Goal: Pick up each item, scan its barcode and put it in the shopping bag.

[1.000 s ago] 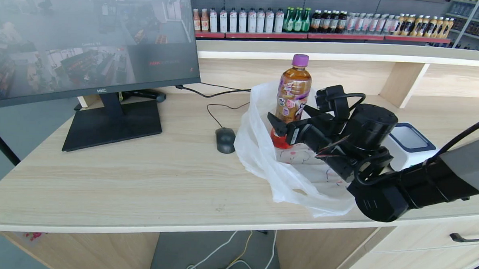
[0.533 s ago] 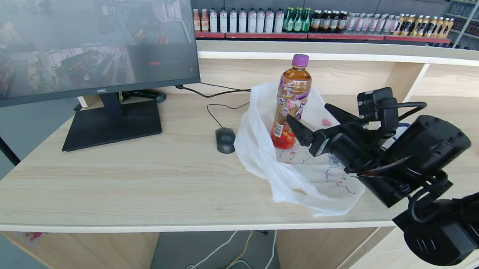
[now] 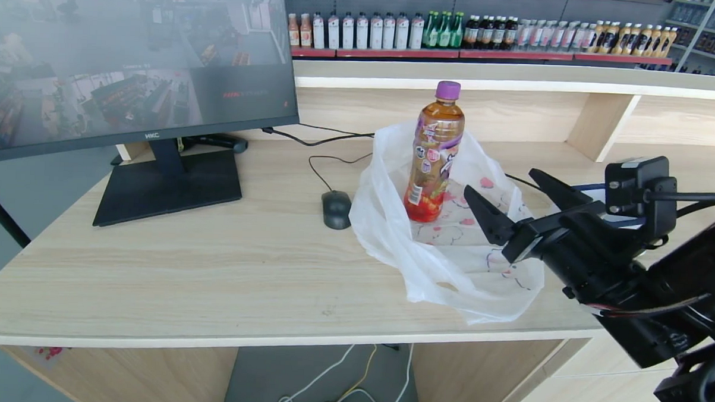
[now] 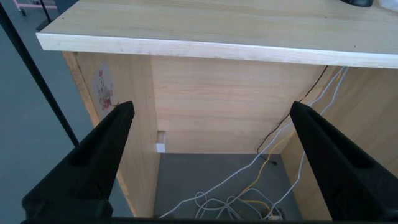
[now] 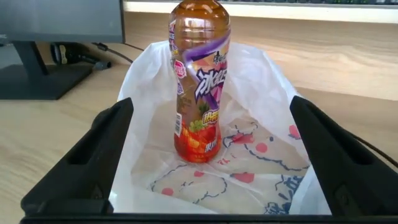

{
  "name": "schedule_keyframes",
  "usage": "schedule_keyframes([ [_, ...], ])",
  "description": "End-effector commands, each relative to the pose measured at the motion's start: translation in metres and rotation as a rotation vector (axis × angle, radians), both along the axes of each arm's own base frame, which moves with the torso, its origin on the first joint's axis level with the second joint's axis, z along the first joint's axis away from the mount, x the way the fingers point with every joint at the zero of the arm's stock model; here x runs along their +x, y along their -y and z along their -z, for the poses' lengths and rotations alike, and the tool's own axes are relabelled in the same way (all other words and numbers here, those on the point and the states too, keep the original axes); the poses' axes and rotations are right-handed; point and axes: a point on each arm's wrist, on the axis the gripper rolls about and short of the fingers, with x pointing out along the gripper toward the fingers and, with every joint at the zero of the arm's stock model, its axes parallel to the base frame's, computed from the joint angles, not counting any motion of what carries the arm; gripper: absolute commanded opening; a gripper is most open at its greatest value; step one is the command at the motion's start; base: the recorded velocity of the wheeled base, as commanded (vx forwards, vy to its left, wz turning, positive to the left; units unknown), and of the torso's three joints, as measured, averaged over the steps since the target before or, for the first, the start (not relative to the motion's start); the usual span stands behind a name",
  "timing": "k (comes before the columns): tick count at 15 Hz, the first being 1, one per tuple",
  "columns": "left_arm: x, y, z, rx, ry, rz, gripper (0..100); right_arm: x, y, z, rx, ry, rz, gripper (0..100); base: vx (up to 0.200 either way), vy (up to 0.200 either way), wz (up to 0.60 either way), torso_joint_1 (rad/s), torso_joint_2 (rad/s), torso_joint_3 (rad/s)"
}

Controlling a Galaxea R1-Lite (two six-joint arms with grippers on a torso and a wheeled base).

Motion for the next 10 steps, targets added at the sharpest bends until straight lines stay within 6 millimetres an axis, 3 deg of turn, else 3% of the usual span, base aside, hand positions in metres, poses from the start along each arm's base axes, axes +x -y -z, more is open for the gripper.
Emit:
schedule_keyframes([
  [1, 0.000, 0.000, 0.000, -0.001, 0.001, -0.002, 100, -0.017, 0.009, 0.005, -0.022, -0.022, 0.014, 100, 0.000, 0.000, 0.00, 0.000, 0.00, 0.000],
  [3, 0.000, 0.000, 0.000, 0.000, 0.001, -0.002, 100, -0.024, 0.012, 0.005, -0.041, -0.018, 0.017, 100, 0.000, 0.000, 0.00, 0.000, 0.00, 0.000],
  [8, 0.000, 0.000, 0.000, -0.001, 0.001, -0.002, 100, -0.030, 0.015, 0.004, -0.034, -0.019, 0.012, 100, -0.200, 0.000, 0.00, 0.005, 0.00, 0.000],
  [10, 0.000, 0.000, 0.000, 0.000, 0.001, 0.000, 100, -0.033, 0.017, 0.003, -0.029, -0.016, 0.007, 100, 0.000, 0.000, 0.00, 0.000, 0.00, 0.000],
])
